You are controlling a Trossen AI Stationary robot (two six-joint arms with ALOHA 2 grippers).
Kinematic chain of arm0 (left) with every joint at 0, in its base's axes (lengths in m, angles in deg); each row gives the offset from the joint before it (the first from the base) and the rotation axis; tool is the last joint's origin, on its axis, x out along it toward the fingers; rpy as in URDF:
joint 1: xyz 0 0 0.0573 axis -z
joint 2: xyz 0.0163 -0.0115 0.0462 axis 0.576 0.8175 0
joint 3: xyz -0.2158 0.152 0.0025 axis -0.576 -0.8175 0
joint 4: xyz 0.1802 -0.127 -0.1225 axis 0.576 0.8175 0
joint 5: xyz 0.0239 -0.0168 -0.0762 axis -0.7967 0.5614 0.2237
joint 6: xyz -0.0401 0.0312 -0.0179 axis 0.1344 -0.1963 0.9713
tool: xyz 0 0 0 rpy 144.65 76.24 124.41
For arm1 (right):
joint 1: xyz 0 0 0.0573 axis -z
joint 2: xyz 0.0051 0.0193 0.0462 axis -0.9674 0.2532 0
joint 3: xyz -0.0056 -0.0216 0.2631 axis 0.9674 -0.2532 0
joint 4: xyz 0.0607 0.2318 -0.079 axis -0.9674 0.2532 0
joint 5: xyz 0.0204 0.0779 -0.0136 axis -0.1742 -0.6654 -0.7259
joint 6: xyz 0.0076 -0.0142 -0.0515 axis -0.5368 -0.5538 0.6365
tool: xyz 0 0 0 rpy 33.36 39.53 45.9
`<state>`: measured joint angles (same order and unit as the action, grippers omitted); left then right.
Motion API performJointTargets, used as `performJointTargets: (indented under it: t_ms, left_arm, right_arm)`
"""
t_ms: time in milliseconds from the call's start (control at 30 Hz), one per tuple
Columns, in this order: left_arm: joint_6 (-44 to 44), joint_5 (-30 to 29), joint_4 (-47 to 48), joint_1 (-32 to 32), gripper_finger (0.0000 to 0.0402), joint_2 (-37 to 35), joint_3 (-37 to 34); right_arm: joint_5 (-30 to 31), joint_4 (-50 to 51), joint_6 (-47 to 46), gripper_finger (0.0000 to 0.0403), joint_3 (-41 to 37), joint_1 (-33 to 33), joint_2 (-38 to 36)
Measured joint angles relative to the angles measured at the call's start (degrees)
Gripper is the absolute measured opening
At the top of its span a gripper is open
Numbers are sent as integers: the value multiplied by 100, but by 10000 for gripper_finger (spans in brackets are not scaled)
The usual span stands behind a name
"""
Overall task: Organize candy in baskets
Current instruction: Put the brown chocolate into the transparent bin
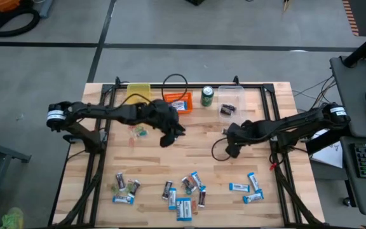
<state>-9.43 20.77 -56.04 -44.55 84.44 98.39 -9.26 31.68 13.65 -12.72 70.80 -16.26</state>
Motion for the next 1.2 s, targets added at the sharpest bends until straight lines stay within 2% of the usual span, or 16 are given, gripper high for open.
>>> performJointTargets:
  t_ms: [233, 567, 700, 933, 1200]
  left_arm:
    - [236, -1, -568, 505, 74, -260, -192]
    - [500, -15, -1928, 731, 65, -1207, -1163]
    - [501, -7, -2640, 828, 64, -1572, -1555]
    - [502, 1, -3654, 935, 64, -1964, -2148]
    - [669, -2, -3956, 935, 64, -2026, -2457]
  right_arm:
    - [-133, 29, 671, 192, -86, -9, 730]
    - [-104, -14, 729, 185, -68, -11, 1510]
    - [-161, -63, 833, 143, -68, -9, 1499]
    - [-440, -106, 957, 24, -77, 2, 1242]
    - [-1197, -313, 1023, 15, -90, 7, 476]
